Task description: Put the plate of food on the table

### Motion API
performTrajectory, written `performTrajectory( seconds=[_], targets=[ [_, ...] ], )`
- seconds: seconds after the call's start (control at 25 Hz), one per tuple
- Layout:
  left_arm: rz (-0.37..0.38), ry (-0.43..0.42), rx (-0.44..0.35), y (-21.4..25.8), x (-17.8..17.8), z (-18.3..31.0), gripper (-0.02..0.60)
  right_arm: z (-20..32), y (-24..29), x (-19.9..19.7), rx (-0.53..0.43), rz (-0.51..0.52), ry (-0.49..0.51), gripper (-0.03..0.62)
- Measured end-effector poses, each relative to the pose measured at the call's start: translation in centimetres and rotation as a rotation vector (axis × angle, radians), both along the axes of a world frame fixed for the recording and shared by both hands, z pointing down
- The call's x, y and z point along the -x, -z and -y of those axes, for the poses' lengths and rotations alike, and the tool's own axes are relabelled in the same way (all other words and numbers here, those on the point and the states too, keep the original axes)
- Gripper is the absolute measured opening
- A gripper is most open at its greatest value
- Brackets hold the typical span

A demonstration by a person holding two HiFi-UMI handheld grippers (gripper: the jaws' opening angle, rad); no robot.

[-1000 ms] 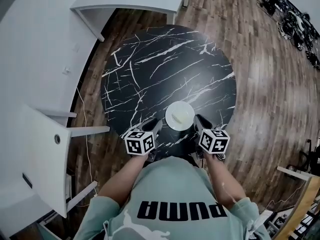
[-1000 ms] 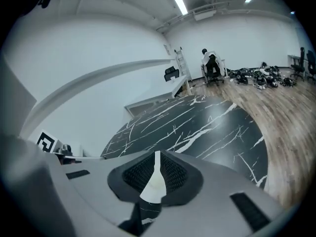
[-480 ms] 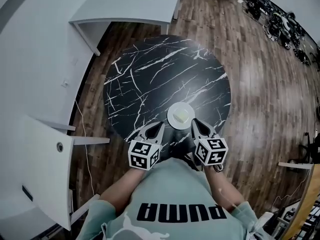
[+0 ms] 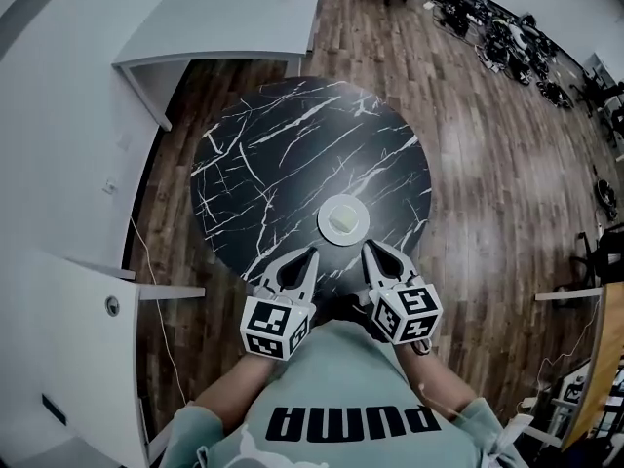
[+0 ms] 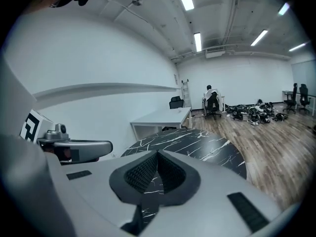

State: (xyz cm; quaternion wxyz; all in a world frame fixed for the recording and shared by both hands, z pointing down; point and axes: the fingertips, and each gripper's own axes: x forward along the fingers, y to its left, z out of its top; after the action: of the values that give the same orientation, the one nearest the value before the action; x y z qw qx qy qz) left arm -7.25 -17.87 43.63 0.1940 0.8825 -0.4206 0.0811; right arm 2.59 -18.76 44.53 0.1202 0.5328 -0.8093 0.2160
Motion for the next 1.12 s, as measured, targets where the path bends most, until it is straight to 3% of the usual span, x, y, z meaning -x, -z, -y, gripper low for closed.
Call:
performTrajectory(
  seconds=[0.56, 1.12],
  targets=[
    [-0.006, -0.041, -0.069, 2.4, -1.0, -4.0, 0.008, -3.8, 4.4, 0.8, -0.104, -0.078, 0.029, 0.012],
    [0.049, -0.022, -0.125, 5.2, -8.6, -10.0, 0.008, -10.7, 6.8, -6.7, -0.158, -0.073, 0.071, 0.011]
  ],
)
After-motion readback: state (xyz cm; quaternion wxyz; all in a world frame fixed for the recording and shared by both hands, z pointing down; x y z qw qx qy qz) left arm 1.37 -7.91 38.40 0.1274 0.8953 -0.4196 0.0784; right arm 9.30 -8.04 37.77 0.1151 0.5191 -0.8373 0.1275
